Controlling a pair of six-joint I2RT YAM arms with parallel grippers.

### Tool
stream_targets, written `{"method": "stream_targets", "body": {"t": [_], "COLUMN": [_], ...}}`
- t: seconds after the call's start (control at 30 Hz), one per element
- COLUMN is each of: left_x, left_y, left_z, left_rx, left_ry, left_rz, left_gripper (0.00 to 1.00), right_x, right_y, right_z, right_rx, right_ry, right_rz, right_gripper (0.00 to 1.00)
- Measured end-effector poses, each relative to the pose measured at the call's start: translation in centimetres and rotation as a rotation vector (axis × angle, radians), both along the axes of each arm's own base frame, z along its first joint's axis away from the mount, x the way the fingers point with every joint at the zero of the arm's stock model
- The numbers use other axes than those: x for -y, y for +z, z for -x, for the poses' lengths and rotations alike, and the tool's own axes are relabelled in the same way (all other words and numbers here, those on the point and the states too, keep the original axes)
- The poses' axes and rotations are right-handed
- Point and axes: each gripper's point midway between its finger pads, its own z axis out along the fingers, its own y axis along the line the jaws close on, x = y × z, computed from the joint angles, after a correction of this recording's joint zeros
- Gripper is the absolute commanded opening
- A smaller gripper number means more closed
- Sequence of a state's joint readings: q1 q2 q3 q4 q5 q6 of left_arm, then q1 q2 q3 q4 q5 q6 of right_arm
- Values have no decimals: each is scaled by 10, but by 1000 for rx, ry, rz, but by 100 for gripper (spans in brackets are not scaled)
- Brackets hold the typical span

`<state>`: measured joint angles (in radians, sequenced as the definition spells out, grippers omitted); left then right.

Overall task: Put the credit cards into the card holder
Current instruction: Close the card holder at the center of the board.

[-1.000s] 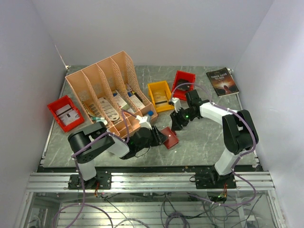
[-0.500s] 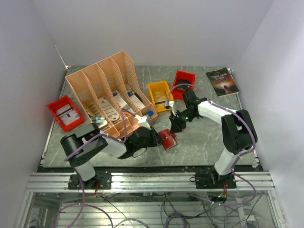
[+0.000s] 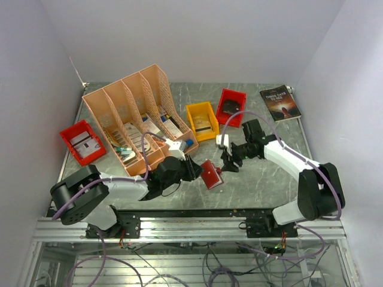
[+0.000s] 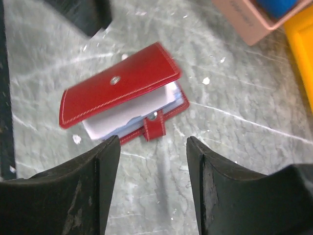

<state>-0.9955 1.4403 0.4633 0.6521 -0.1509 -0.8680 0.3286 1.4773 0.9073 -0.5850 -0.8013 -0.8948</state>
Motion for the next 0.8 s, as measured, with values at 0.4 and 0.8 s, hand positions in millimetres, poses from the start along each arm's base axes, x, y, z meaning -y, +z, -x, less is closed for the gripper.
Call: {"method": "stream_targets", "body": {"t": [0.4, 0.8], "left_x": [10, 39], "left_y": [-40, -41], "left_z": [0, -16], "left_rx": [-67, -72], "left_ry": [-58, -93], "left_rz": [-54, -31], "left_gripper": [29, 25], "right_x": [9, -6], "right_y": [-45, -49], "right_z": [-5, -25], "right_rx": [378, 463], "right_ry": [195, 147], "right_rz": [99, 151], "right_gripper": [72, 52]}}
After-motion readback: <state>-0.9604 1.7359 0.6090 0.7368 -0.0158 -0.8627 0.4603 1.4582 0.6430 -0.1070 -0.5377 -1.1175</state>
